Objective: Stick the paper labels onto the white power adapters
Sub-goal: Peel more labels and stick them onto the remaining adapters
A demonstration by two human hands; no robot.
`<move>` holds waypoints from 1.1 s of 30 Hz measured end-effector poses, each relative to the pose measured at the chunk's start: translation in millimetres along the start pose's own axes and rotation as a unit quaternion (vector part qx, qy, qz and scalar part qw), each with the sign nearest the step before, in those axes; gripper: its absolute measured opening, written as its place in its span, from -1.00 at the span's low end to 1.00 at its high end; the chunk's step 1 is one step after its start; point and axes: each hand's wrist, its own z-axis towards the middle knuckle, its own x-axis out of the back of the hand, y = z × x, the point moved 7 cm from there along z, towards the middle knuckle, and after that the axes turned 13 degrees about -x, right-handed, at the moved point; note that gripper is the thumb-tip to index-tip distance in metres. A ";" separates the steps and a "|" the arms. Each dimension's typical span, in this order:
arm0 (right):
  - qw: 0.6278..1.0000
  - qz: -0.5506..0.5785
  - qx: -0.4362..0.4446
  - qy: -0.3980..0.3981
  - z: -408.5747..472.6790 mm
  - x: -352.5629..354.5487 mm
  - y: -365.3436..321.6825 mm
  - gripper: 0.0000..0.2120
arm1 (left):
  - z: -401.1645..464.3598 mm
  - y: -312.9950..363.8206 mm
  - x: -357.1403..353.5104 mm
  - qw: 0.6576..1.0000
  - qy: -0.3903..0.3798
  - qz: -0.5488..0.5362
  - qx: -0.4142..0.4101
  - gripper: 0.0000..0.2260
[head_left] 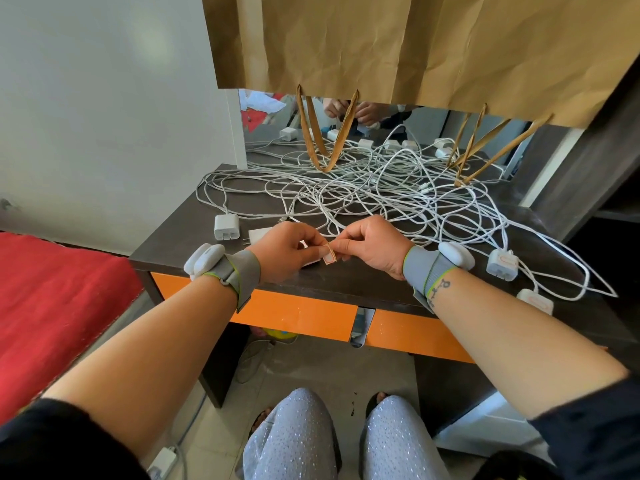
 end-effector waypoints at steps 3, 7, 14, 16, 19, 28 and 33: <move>1.000 0.008 0.002 0.002 -1.0 0.2 -1.3 -0.91 | -0.6 -0.6 0.0 1.000 -0.001 0.004 -0.001 -0.93; 1.000 0.020 0.011 0.005 -3.6 0.7 -3.5 -0.92 | -0.9 -1.2 0.3 1.000 0.003 -0.020 0.002 -0.95; 1.000 0.017 0.009 0.010 -5.7 1.9 -4.2 -0.90 | -5.5 -9.4 3.1 0.994 0.050 -0.081 0.046 -0.93; 1.000 0.007 0.013 0.000 -6.5 0.1 -5.3 -0.89 | -7.9 -13.6 5.2 0.990 0.061 -0.106 0.065 -0.92; 1.000 0.006 0.021 0.004 -7.4 -0.5 -7.8 -0.89 | -11.1 -17.6 7.4 0.988 0.064 -0.113 0.088 -0.84; 0.998 -0.023 0.043 0.033 -7.8 -1.1 -11.5 -0.90 | -15.7 -20.5 7.8 0.972 0.084 -0.189 0.116 -0.80; 0.992 0.123 -0.020 -0.030 -7.4 -7.3 -6.8 -0.86 | -16.3 -18.0 6.6 0.966 0.077 -0.223 0.102 -0.85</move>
